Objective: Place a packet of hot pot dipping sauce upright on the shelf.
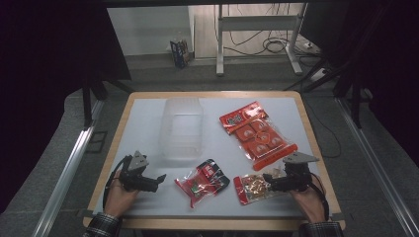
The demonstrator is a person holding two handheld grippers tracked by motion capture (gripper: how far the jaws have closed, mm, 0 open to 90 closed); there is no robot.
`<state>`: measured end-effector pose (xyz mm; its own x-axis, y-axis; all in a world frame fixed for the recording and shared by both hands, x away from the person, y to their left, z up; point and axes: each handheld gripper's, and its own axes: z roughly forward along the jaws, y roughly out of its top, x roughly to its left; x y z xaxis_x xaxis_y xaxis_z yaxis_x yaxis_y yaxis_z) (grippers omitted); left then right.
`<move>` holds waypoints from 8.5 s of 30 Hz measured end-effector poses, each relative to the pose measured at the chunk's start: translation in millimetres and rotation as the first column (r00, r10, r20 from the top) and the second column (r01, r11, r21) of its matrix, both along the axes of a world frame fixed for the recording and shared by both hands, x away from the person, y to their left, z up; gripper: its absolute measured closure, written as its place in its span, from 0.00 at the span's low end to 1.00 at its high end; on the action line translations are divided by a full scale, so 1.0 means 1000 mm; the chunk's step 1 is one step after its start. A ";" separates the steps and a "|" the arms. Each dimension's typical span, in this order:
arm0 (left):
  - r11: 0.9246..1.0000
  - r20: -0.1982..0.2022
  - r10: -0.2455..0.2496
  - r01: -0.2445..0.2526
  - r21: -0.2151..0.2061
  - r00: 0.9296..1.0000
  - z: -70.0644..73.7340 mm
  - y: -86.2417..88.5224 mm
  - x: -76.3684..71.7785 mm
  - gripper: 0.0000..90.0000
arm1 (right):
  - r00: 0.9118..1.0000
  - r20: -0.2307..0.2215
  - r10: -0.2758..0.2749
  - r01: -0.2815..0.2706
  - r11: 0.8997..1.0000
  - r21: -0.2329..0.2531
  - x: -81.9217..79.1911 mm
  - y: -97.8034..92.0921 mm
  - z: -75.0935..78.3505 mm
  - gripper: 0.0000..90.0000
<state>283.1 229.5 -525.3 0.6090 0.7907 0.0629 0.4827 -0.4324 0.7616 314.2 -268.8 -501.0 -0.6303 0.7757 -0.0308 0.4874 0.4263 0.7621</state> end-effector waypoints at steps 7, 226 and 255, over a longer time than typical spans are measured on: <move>1.000 -0.004 0.002 -0.002 0.011 1.000 -0.001 0.003 0.000 0.00 | 0.997 -0.027 -0.071 0.071 0.997 0.007 0.005 -0.001 0.000 0.00; 0.997 0.082 -0.045 0.040 0.062 0.996 0.001 0.003 -0.006 0.00 | 0.991 -0.095 -0.094 0.106 0.986 0.126 0.132 0.011 0.059 0.98; 0.998 0.089 -0.042 0.037 0.057 0.995 0.003 0.005 -0.007 0.00 | 0.995 -0.028 0.090 -0.080 0.964 0.252 0.127 0.077 0.153 0.98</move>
